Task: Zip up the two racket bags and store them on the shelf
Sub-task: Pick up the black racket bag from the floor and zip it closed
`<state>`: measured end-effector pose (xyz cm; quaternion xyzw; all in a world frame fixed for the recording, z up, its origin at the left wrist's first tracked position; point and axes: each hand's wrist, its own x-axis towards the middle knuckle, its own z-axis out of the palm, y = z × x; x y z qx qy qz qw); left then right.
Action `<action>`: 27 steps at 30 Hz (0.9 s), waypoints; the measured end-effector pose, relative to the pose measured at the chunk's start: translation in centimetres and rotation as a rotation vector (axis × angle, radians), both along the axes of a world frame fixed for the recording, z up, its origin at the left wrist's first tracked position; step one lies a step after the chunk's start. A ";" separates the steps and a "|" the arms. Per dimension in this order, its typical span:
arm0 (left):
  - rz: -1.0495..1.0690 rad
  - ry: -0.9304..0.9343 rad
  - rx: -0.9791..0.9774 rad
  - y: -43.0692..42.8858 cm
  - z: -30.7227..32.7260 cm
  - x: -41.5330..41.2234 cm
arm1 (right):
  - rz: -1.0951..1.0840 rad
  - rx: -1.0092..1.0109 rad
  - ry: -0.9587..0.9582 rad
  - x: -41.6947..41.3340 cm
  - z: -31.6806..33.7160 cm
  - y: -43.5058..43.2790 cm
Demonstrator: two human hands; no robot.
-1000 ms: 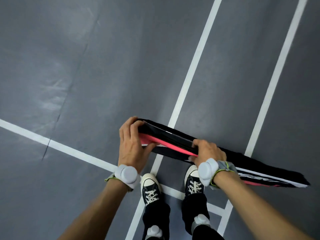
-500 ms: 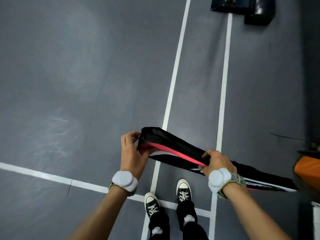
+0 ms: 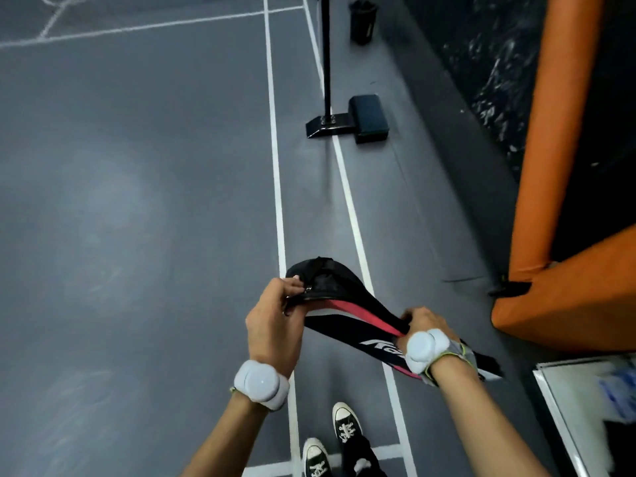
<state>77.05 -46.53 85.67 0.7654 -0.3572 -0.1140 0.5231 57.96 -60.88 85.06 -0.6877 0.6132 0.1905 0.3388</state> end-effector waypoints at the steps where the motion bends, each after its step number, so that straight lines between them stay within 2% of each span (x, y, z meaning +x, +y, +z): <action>1: -0.009 -0.021 -0.020 -0.4 0.8 -0.3 | -0.009 -0.006 -0.006 -0.1 0.4 0.1; 6: -0.214 -0.110 -0.114 -3.0 7.4 -5.4 | -0.202 -0.157 -0.047 -5.8 6.3 1.7; 10: -0.360 -0.106 -0.158 -4.4 10.8 -10.0 | -0.327 -0.221 -0.079 -10.0 10.0 4.0; 15: -0.535 -0.103 -0.158 -5.6 12.8 -15.9 | -0.495 -0.298 -0.167 -15.3 14.3 6.6; 18: -0.654 -0.135 -0.160 -5.9 13.5 -20.6 | -0.671 -0.523 -0.330 -19.1 17.1 8.7; 21: -0.728 -0.135 -0.126 -6.1 14.1 -24.6 | -0.754 -0.720 -0.455 -21.7 19.6 10.1; 27: -0.879 -0.167 -0.118 -6.2 15.2 -34.2 | -0.840 -0.782 -0.440 -28.7 21.5 12.8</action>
